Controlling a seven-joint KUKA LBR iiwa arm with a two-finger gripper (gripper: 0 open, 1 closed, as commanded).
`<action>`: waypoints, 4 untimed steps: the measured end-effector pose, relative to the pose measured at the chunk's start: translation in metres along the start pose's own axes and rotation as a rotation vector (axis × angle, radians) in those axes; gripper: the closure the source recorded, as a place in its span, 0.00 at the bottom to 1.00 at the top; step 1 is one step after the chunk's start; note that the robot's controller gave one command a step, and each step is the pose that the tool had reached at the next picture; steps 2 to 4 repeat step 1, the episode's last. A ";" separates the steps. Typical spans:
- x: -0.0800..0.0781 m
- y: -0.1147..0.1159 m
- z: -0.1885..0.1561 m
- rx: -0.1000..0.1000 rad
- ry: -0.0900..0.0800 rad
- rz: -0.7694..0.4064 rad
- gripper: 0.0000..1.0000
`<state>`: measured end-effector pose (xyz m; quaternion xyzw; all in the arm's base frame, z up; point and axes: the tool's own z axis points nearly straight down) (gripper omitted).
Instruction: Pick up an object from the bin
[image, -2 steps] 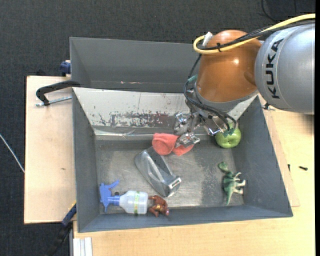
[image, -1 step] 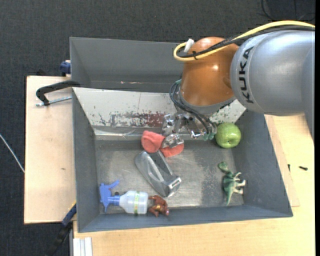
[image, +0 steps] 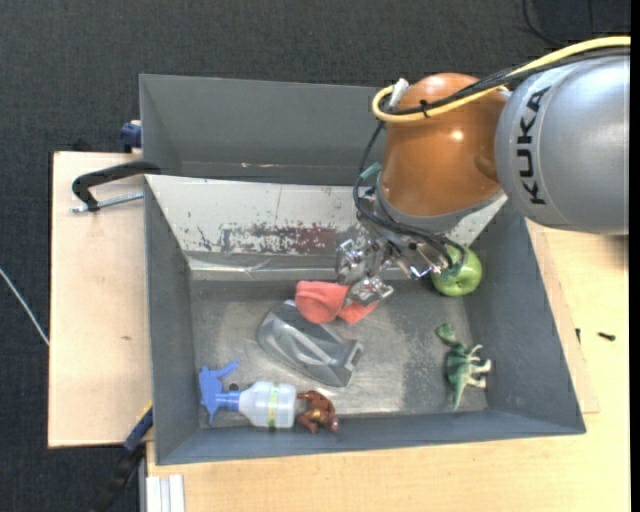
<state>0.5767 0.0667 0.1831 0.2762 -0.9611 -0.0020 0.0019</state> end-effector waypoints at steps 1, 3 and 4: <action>-0.006 -0.018 -0.171 0.009 -0.012 -0.111 1.00; -0.006 -0.018 -0.171 0.009 -0.012 -0.111 1.00; -0.006 -0.018 -0.171 0.009 -0.012 -0.111 1.00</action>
Offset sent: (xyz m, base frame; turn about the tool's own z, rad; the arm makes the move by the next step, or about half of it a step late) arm 0.0000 0.0000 0.0000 0.0000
